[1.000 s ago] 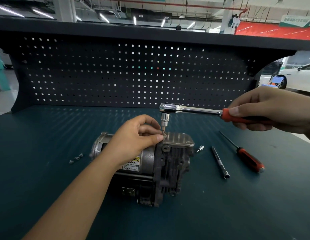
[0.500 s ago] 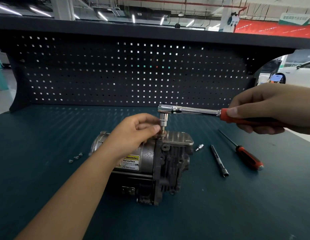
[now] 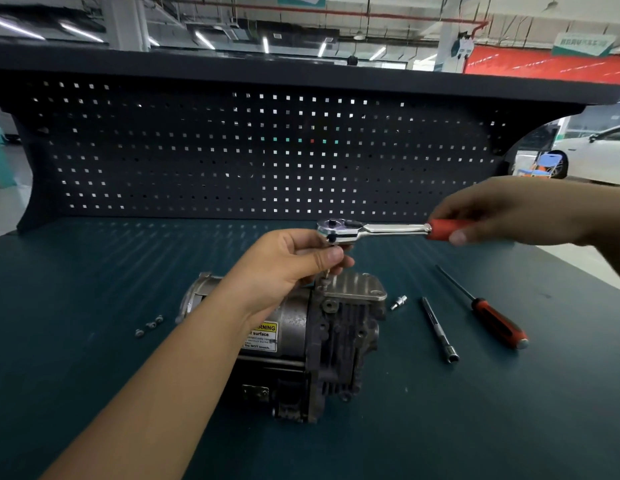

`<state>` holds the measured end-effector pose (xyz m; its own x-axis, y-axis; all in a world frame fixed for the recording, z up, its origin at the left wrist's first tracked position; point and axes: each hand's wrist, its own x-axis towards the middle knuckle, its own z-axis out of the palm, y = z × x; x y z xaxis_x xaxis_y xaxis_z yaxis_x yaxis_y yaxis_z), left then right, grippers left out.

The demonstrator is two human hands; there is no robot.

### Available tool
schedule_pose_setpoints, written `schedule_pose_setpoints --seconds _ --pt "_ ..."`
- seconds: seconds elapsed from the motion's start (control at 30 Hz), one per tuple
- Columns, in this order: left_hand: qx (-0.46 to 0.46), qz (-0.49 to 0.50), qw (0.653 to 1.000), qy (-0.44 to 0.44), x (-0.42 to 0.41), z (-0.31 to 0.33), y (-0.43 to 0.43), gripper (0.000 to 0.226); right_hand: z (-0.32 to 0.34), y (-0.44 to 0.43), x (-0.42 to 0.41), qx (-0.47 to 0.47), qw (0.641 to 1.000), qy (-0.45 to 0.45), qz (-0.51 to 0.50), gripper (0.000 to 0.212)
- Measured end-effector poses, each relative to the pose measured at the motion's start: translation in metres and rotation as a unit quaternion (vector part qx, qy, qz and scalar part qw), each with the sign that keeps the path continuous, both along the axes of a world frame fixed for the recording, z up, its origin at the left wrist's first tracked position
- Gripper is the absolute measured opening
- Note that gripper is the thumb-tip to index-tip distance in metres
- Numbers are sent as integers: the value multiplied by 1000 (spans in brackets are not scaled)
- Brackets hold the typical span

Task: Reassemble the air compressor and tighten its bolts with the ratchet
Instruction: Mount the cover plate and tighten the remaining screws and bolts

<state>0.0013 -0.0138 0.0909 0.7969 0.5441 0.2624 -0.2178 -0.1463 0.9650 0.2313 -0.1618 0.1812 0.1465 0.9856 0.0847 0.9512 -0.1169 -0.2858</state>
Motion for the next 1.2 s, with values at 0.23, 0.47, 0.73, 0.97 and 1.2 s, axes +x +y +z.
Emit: schedule_pose_setpoints --seconds 0.23,0.47,0.73,0.97,1.2 --pt "-19 -47 999 20 -6 3 8 21 -14 69 1 44 993 -106 39 29" --pt "7 3 1000 23 -2 1 7 14 -20 49 7 39 996 -69 38 28" --pt "10 28 999 14 0 -2 1 21 -19 -36 -33 111 991 -67 18 30" --pt "58 97 993 20 4 0 -12 15 -29 -68 -84 200 972 -122 -8 39" --pt "96 175 979 30 8 -3 -12 2 -18 -61 -81 172 980 -95 -23 45"
